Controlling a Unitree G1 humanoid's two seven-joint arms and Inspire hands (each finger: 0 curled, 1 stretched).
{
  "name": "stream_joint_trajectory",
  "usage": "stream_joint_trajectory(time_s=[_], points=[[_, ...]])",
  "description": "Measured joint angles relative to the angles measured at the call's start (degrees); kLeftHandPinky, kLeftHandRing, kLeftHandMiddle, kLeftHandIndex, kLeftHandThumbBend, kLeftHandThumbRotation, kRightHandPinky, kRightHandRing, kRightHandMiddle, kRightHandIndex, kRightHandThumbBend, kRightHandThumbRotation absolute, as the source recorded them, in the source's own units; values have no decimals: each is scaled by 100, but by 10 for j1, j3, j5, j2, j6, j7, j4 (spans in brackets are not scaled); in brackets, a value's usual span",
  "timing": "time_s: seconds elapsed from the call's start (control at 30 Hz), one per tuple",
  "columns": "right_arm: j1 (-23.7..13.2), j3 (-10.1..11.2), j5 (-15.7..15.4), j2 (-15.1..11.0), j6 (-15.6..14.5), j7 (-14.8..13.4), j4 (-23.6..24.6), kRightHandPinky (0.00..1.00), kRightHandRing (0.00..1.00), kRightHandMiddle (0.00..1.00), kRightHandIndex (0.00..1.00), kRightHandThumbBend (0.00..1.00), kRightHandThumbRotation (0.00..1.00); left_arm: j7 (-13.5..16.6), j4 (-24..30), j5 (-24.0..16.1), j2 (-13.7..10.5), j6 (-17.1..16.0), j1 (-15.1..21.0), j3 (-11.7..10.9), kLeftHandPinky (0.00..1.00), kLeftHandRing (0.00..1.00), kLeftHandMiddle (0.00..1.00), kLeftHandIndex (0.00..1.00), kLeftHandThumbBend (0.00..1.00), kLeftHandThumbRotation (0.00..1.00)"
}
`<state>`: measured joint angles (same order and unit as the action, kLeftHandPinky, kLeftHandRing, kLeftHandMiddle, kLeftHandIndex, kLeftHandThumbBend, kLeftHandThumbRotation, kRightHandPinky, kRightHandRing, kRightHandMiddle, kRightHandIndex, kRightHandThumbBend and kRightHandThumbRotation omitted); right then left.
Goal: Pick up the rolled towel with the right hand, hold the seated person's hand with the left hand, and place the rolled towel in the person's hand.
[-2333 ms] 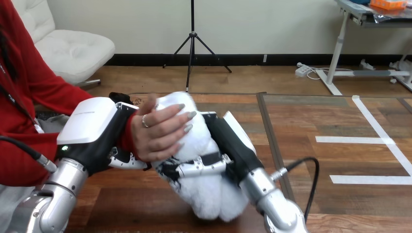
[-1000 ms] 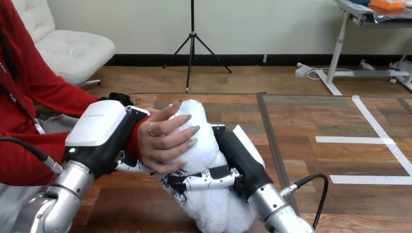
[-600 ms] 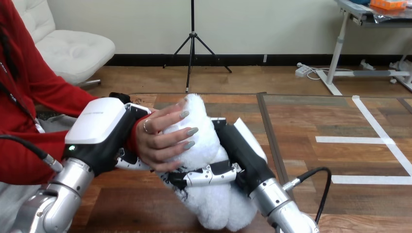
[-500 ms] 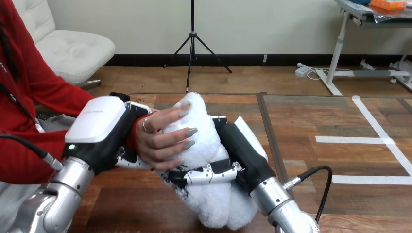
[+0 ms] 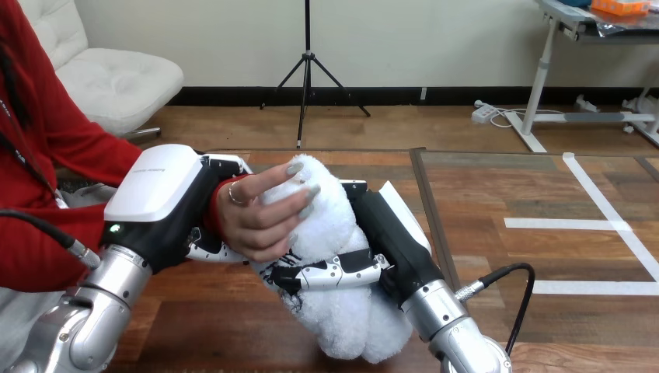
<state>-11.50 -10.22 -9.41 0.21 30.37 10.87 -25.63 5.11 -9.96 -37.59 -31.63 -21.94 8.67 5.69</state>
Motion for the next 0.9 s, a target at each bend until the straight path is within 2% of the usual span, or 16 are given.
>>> stream_joint_trajectory(time_s=[0.33, 0.9], points=[[0, -1, -9, -2, -5, -11, 0, 32, 38, 46, 48, 92, 15, 1, 1, -2, -5, 0, -1, 0, 60, 67, 74, 78, 93, 9], [-1, -1, -18, -6, -19, -15, 0, 36, 43, 49, 51, 91, 22, 1, 10, 6, -11, -4, -18, -2, 75, 79, 84, 86, 96, 13]])
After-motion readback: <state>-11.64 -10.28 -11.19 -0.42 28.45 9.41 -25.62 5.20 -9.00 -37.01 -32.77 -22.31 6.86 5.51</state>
